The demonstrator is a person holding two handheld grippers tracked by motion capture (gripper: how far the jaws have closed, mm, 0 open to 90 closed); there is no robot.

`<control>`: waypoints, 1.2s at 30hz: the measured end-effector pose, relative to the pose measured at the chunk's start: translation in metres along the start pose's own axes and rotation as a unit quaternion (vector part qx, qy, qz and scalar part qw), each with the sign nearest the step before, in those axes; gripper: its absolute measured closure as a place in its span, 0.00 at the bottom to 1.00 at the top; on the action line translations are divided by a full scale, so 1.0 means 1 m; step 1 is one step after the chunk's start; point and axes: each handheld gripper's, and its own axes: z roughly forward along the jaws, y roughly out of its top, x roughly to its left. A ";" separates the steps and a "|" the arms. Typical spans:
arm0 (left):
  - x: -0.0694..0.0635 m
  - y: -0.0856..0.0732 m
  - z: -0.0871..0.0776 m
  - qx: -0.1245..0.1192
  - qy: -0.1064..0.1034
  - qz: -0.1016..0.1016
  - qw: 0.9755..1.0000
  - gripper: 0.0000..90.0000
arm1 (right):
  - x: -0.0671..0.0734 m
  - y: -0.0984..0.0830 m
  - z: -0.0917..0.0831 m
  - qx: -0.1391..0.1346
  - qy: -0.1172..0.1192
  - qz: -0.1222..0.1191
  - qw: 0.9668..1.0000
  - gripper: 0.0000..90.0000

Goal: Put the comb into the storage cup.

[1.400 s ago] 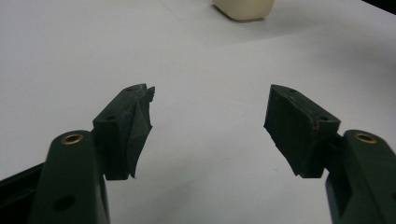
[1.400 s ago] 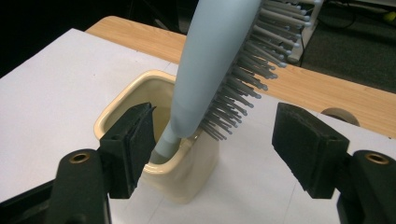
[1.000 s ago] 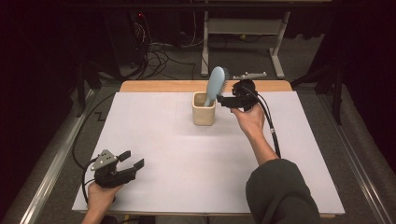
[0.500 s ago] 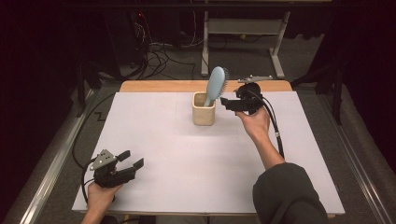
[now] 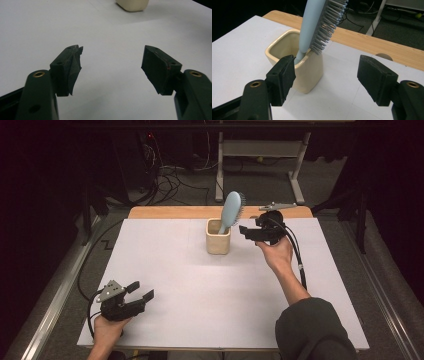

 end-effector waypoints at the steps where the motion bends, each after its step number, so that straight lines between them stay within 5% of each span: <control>1: 0.000 0.000 0.000 0.000 0.000 0.000 1.000 0.36 | 0.000 0.000 -0.001 0.000 0.000 0.000 1.000 0.35; 36: 0.001 -0.001 -0.001 -0.001 0.003 -0.003 1.000 0.36 | -0.014 -0.018 -0.033 -0.015 -0.007 0.003 1.000 0.36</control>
